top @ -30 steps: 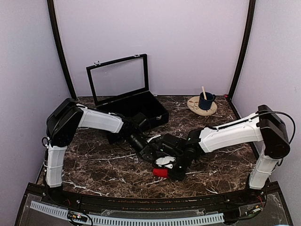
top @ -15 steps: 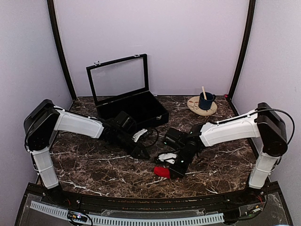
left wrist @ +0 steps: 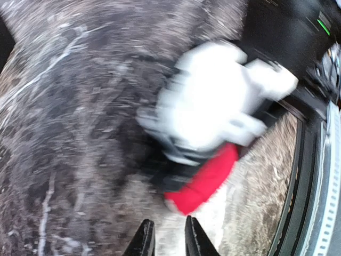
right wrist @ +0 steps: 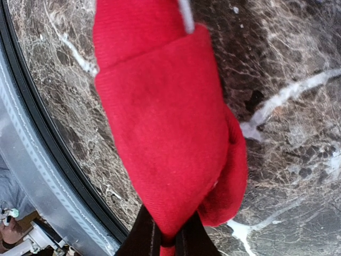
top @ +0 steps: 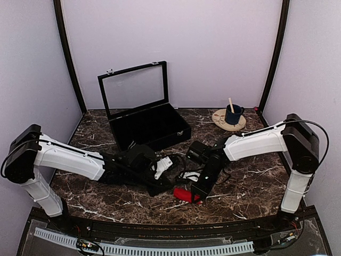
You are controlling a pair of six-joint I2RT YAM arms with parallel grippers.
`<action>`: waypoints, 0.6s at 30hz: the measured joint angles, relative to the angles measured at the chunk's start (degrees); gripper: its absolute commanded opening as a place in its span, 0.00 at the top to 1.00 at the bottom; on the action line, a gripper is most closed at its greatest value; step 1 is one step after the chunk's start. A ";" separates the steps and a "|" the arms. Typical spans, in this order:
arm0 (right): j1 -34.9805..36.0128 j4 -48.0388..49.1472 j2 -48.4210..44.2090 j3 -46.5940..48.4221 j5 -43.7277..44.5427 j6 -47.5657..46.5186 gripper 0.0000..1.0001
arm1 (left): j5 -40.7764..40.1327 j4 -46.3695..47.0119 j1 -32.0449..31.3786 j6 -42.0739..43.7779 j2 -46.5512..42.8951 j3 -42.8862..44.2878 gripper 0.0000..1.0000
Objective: Roll the socks
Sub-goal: Roll the sock at the center of the board, then pick up the sock from the center of the board.
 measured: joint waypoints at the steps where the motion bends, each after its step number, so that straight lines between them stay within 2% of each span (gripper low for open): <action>1: -0.33 -0.02 0.13 0.02 -0.61 0.13 1.00 | -1.60 0.26 -1.49 0.68 0.00 -0.17 0.78; 8: -1.44 -0.22 0.92 0.26 -4.09 1.01 1.00 | -11.93 0.66 -10.05 5.77 -0.02 -1.42 0.78; 18: -1.84 -0.48 1.84 0.28 -8.33 1.62 1.00 | -21.53 1.27 -17.07 17.18 3.63 1.16 0.76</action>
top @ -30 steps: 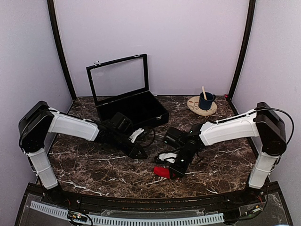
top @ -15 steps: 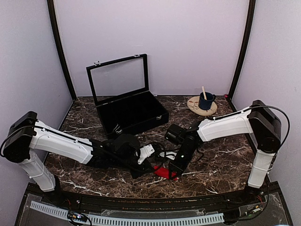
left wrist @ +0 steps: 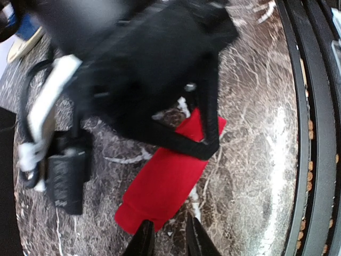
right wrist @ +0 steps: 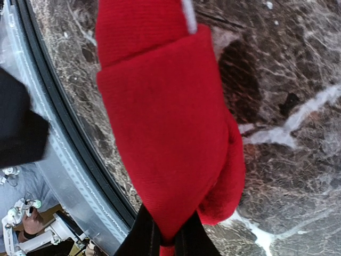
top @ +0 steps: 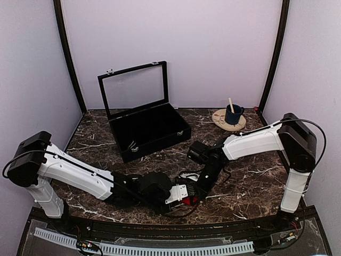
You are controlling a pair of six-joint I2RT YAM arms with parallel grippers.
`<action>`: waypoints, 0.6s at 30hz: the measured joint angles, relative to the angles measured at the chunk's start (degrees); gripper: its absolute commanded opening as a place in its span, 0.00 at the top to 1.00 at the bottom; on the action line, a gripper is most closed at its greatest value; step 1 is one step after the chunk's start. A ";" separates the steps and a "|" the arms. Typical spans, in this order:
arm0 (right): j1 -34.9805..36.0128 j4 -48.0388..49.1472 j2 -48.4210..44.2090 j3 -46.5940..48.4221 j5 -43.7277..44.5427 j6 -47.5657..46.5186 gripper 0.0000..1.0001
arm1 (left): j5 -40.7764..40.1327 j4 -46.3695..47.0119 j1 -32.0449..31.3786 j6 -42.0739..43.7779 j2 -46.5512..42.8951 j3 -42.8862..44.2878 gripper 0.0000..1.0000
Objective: Roll the socks
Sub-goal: Pick up the sock from the center of the board.
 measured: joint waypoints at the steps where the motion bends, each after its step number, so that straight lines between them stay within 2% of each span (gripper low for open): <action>1: -0.11 0.02 0.00 0.00 -0.39 0.02 1.00 | -0.48 0.04 -0.44 1.01 0.63 0.31 0.75; 12: -0.52 -0.02 0.48 0.00 -3.56 0.02 1.00 | -5.20 1.09 -2.67 10.47 7.28 4.39 0.66; 18: -0.55 -0.07 0.74 0.00 -4.52 0.02 1.00 | -7.21 1.90 -2.93 13.62 9.27 5.68 0.64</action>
